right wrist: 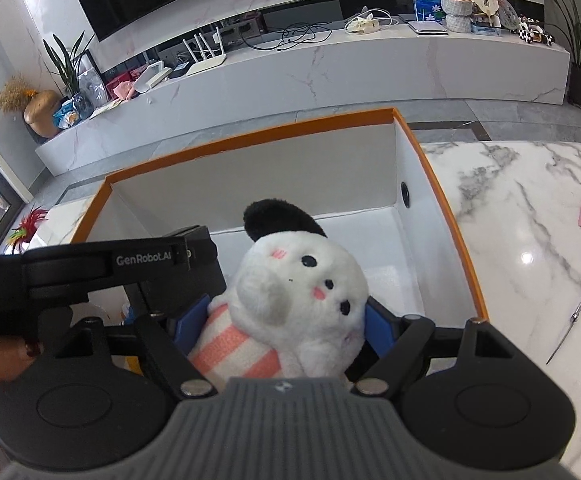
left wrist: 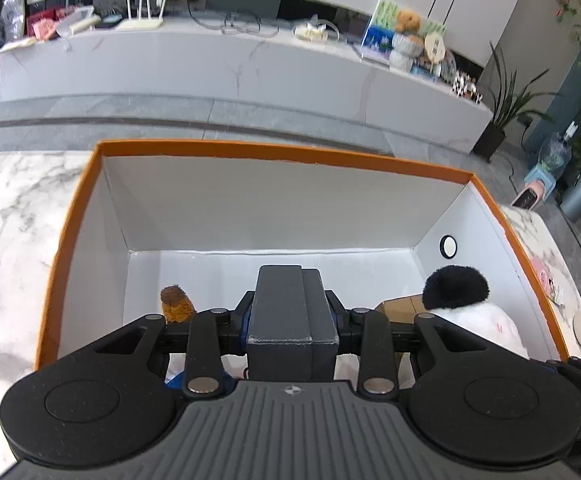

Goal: Organize objects
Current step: 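Carry the black case with the left tool while the right tool carries the plush over the box, then lower and release the black case with the left tool while the right tool lowers the plush inside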

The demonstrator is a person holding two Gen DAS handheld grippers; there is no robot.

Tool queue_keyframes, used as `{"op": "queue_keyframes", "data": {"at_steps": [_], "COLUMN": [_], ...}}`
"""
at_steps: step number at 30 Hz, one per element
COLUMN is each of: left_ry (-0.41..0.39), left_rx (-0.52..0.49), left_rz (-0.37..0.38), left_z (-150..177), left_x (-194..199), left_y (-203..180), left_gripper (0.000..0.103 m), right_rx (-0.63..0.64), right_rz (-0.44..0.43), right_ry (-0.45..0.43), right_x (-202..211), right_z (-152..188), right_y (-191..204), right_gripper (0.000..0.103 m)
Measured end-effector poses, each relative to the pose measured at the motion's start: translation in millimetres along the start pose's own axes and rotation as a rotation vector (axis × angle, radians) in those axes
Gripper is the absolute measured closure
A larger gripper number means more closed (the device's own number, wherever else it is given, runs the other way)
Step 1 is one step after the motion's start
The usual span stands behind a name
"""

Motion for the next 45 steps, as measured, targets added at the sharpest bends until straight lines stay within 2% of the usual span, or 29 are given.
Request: {"op": "queue_keyframes", "data": {"at_steps": [6, 9, 13, 18, 24, 35, 45], "left_ry": [0.062, 0.108, 0.140, 0.144, 0.150, 0.177, 0.204], "left_rx": [-0.018, -0.015, -0.045, -0.056, -0.058, -0.110, -0.153], "left_rz": [-0.071, -0.063, -0.092, -0.114, -0.125, -0.158, -0.198], "left_z": [-16.3, -17.1, -16.8, -15.3, -14.4, -13.6, -8.4], "left_x": [-17.1, -23.9, -28.2, -28.7, -29.0, -33.0, -36.9], "left_y": [-5.5, -5.0, -8.0, -11.2, -11.6, -20.5, -25.5], "left_gripper": [0.065, 0.065, 0.065, 0.065, 0.065, 0.065, 0.065], "right_rx": [0.010, 0.022, 0.012, -0.043, 0.029, 0.012, 0.083], "right_rz": [0.004, 0.003, 0.001, -0.043, 0.042, 0.056, 0.103], "right_ry": [0.006, 0.017, 0.038, 0.075, 0.117, 0.141, 0.156], "right_x": [-1.2, -2.5, -3.6, -14.8, -34.6, -46.2, -48.4], "right_z": [-1.0, -3.3, -5.9, -3.2, 7.1, 4.0, 8.4], "right_y": [1.5, 1.2, 2.2, -0.7, 12.0, 11.8, 22.2], "right_gripper": [0.022, 0.022, 0.022, 0.022, 0.023, 0.023, 0.022]}}
Point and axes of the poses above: each gripper's, at about its wrist camera, not at the fingertips, and x roughly against the way its jaws point, y to its left, z to its underside, the point moved 3 cm from there along -x, roughly the way its jaws point, and after that the axes turned 4 degrees about x, right-handed, at the moved point
